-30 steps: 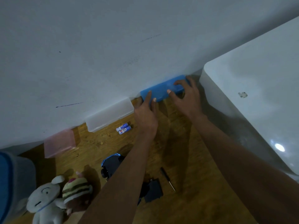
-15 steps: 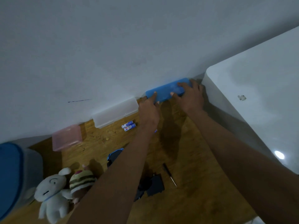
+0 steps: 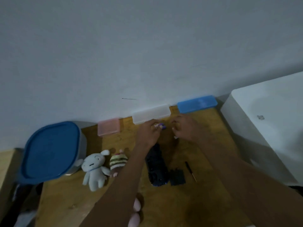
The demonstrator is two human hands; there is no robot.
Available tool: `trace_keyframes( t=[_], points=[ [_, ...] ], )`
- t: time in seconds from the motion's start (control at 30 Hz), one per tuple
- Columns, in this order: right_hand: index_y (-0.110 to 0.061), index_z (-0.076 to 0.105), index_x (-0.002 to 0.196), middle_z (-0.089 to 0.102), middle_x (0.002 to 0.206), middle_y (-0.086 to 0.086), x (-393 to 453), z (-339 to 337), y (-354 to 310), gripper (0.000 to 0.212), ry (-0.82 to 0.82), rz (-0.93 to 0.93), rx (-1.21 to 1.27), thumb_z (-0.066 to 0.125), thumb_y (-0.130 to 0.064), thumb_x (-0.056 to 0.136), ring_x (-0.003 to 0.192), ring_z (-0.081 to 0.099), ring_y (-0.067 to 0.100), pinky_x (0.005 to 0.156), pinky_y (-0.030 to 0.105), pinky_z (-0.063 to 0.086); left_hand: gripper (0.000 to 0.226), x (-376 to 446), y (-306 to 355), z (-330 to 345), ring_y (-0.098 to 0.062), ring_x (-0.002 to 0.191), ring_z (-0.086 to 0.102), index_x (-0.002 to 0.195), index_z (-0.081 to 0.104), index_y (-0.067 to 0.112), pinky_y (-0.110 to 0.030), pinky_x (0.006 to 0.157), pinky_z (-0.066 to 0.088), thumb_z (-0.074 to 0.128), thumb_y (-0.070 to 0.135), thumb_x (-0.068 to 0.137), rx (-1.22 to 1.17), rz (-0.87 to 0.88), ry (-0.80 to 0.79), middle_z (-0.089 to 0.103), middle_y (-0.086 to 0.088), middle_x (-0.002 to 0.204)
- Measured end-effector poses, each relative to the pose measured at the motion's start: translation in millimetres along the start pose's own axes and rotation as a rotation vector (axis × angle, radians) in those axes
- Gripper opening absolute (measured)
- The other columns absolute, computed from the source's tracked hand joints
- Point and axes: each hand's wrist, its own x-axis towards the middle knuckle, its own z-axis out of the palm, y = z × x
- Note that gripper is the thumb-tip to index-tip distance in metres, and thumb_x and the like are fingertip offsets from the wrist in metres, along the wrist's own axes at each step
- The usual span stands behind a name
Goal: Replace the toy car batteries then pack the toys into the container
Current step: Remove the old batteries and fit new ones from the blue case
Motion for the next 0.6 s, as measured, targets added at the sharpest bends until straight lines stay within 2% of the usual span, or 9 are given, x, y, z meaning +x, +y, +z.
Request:
trace_keyframes(
  t=[0.07,0.13,0.2,0.23,0.33,0.43,0.6],
  points=[
    [-0.024,0.071,0.111,0.064,0.108,0.005,-8,7,-8,0.038,-0.075,0.025,-0.034,0.069,-0.026,0.073,0.102,0.06,0.025,0.088,0.039,0.052,0.029,-16,-19,-5,-0.022,0.113,0.064,0.12,0.071,0.025,-0.028,0.083,0.048,0.069,0.033,0.093,-0.016,-0.044,-0.049,0.071,-0.003,0.122],
    [-0.023,0.071,0.114,0.061,0.107,0.008,-17,14,-11,0.043,-0.1,0.043,-0.064,0.071,-0.024,0.072,0.102,0.059,0.027,0.086,0.038,0.051,0.039,-31,-37,-6,-0.023,0.125,0.057,0.129,0.066,0.026,-0.031,0.095,0.047,0.071,0.037,0.092,-0.03,-0.054,-0.079,0.065,-0.003,0.132],
    [-0.022,0.067,0.123,0.058,0.111,0.009,-26,20,-11,0.046,-0.104,0.065,-0.128,0.07,-0.018,0.077,0.103,0.057,0.028,0.081,0.033,0.047,0.054,-46,-48,-5,-0.026,0.139,0.044,0.141,0.056,0.026,-0.038,0.108,0.041,0.071,0.041,0.091,-0.031,-0.076,-0.104,0.053,-0.005,0.146],
    [-0.021,0.065,0.125,0.057,0.111,0.01,-30,24,-9,0.044,-0.088,0.07,-0.162,0.068,-0.015,0.081,0.103,0.056,0.029,0.079,0.032,0.044,0.061,-53,-50,-5,-0.027,0.143,0.038,0.146,0.05,0.029,-0.04,0.111,0.039,0.071,0.043,0.09,-0.042,-0.101,-0.118,0.047,-0.005,0.152],
    [-0.017,0.066,0.123,0.057,0.114,0.012,-38,37,-7,0.035,-0.036,0.092,-0.231,0.063,-0.01,0.088,0.107,0.056,0.032,0.086,0.033,0.043,0.082,-73,-54,-1,-0.029,0.14,0.039,0.155,0.033,0.032,-0.04,0.106,0.04,0.075,0.047,0.086,-0.106,-0.147,-0.166,0.04,-0.008,0.154],
    [-0.016,0.064,0.125,0.058,0.118,0.013,-41,47,-10,0.037,-0.001,0.137,-0.275,0.062,-0.007,0.089,0.11,0.056,0.034,0.093,0.041,0.047,0.106,-92,-57,2,-0.031,0.14,0.042,0.159,0.018,0.037,-0.051,0.109,0.045,0.081,0.055,0.076,-0.151,-0.187,-0.221,0.036,-0.006,0.156],
    [-0.012,0.061,0.119,0.059,0.116,0.013,-44,51,-16,0.03,0.052,0.185,-0.314,0.065,-0.013,0.089,0.102,0.058,0.032,0.082,0.038,0.048,0.129,-111,-53,1,-0.033,0.139,0.04,0.158,0.006,0.043,-0.055,0.108,0.045,0.09,0.055,0.062,-0.164,-0.225,-0.343,0.033,-0.005,0.154]
  ],
)
